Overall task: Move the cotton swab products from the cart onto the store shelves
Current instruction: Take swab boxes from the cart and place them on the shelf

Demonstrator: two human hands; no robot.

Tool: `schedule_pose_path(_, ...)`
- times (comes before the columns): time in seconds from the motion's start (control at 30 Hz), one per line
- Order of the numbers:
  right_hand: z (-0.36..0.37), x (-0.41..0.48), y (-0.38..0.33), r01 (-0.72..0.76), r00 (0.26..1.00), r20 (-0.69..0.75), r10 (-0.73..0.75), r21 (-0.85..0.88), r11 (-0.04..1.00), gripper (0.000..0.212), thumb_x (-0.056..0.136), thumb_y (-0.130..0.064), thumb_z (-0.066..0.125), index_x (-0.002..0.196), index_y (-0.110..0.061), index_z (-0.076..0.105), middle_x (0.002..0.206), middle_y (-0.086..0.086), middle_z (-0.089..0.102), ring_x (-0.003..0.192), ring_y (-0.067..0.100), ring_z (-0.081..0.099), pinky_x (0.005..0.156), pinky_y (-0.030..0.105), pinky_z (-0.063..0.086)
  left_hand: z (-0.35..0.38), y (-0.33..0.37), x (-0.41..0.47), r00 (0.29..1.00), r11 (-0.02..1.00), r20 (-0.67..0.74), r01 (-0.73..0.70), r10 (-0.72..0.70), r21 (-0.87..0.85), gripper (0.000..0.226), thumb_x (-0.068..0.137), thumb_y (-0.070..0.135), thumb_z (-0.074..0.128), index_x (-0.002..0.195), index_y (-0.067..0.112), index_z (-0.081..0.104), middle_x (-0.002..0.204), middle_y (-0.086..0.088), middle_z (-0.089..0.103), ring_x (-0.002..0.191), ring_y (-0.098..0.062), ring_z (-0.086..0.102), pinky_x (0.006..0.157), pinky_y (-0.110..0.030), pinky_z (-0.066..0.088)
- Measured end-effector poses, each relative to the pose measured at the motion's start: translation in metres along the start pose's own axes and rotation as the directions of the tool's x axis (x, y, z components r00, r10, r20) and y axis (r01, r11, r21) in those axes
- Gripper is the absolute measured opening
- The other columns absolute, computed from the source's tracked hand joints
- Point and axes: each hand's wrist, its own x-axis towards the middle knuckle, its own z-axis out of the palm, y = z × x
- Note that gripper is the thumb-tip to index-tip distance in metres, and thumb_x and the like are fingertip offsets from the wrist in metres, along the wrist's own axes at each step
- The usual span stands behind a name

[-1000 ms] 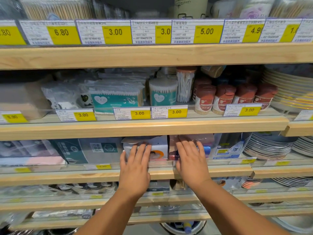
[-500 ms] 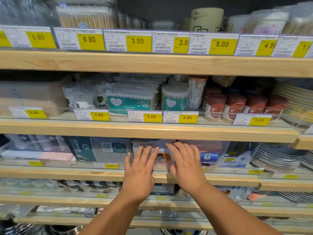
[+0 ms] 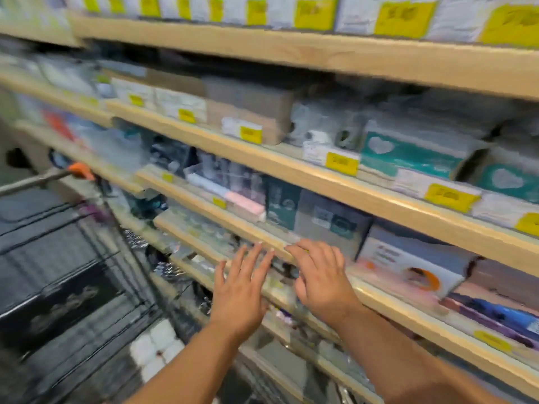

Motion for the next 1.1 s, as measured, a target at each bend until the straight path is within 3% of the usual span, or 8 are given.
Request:
schedule_pose_path(0.1,0.043,0.017,-0.04,0.072,0.994,0.071,-0.078,0.087,0.994,0.058,0.064,-0.018,0.049,0.121,-0.019,0.054,0.122,0.004,0.056,0.111,0.023,0.047,0.097,0.038,0.032,0.01,-0.048,-0.038,0.981,0.982,0.055,0.185,-0.186,0.03,0.105,0.052,0.033,0.081,0.146,0.028,0.033,0.152,-0.001,0.038,0.137,-0.026,0.038,0.102,-0.053,0.032)
schedule_pose_path(0.2,0.083,0.029,-0.084,0.098,0.957,0.255,-0.136,0.154,0.983,0.069,0.054,-0.014,0.063,0.121,-0.022,0.055,0.12,0.003,0.059,0.111,0.023,0.049,0.095,0.038,0.037,0.019,-0.095,-0.083,0.921,0.929,0.123,0.366,-0.371,0.061,0.105,0.053,0.031,0.08,0.146,0.026,0.034,0.152,-0.002,0.037,0.139,-0.027,0.032,0.103,-0.052,0.031)
schedule_pose_path(0.3,0.125,0.029,-0.124,0.131,0.843,0.488,-0.227,0.223,0.966,0.073,0.059,-0.016,0.062,0.13,-0.023,0.049,0.132,0.003,0.052,0.12,0.024,0.044,0.099,0.043,0.041,0.036,-0.139,-0.141,0.802,0.824,0.192,0.561,-0.566,0.081,0.094,0.07,0.03,0.07,0.151,0.028,0.024,0.158,0.0,0.024,0.145,-0.025,0.021,0.11,-0.051,0.021)
schedule_pose_path(0.47,0.185,0.017,-0.168,0.136,0.687,0.633,-0.357,0.37,0.919,0.063,0.083,-0.006,0.052,0.143,-0.018,0.039,0.149,0.003,0.031,0.137,0.024,0.026,0.113,0.034,0.02,0.071,-0.182,-0.217,0.558,0.629,0.373,0.772,-0.741,0.095,0.083,0.092,0.038,0.053,0.154,0.029,-0.001,0.161,0.005,-0.002,0.148,-0.02,-0.004,0.118,-0.047,0.005)
schedule_pose_path(0.63,0.243,0.009,-0.201,0.093,0.553,0.741,-0.381,0.399,0.912,0.064,0.086,-0.006,0.048,0.145,-0.022,0.031,0.147,-0.003,0.026,0.136,0.017,0.026,0.109,0.03,0.029,0.11,-0.217,-0.24,0.452,0.543,0.461,0.836,-0.764,0.079,0.078,0.091,0.039,0.052,0.153,0.028,0.004,0.16,0.006,0.002,0.148,-0.019,0.0,0.119,-0.047,0.006)
schedule_pose_path(0.77,0.285,0.006,-0.215,-0.078,0.42,0.863,-0.283,0.345,0.935,0.064,0.088,-0.007,0.05,0.145,-0.024,0.029,0.148,-0.002,0.022,0.133,0.021,0.031,0.103,0.028,0.034,0.14,-0.243,-0.233,0.428,0.558,0.55,0.825,-0.717,0.085,0.077,0.092,0.037,0.05,0.153,0.026,0.004,0.161,0.002,0.001,0.148,-0.021,-0.001,0.118,-0.049,0.006)
schedule_pose_path(0.9,0.329,-0.008,-0.216,-0.279,0.357,0.922,-0.15,0.259,0.925,0.065,0.085,-0.01,0.054,0.143,-0.027,0.033,0.152,-0.001,0.022,0.133,0.02,0.034,0.096,0.023,0.031,0.175,-0.266,-0.222,0.386,0.584,0.638,0.803,-0.666,0.123,0.079,0.092,0.037,0.052,0.153,0.027,0.003,0.161,0.003,-0.001,0.148,-0.023,-0.003,0.117,-0.049,0.005)
schedule_pose_path(1.1,0.393,-0.025,-0.232,-0.29,0.258,0.963,-0.076,0.153,0.945,0.062,0.087,-0.017,0.061,0.143,-0.013,0.035,0.149,0.009,0.031,0.134,0.028,0.036,0.105,0.032,0.036,0.235,-0.299,-0.189,0.46,0.777,0.726,0.609,-0.511,0.161,0.081,0.09,0.025,0.056,0.152,0.028,0.005,0.161,0.0,-0.004,0.148,-0.027,-0.006,0.116,-0.053,0.003)
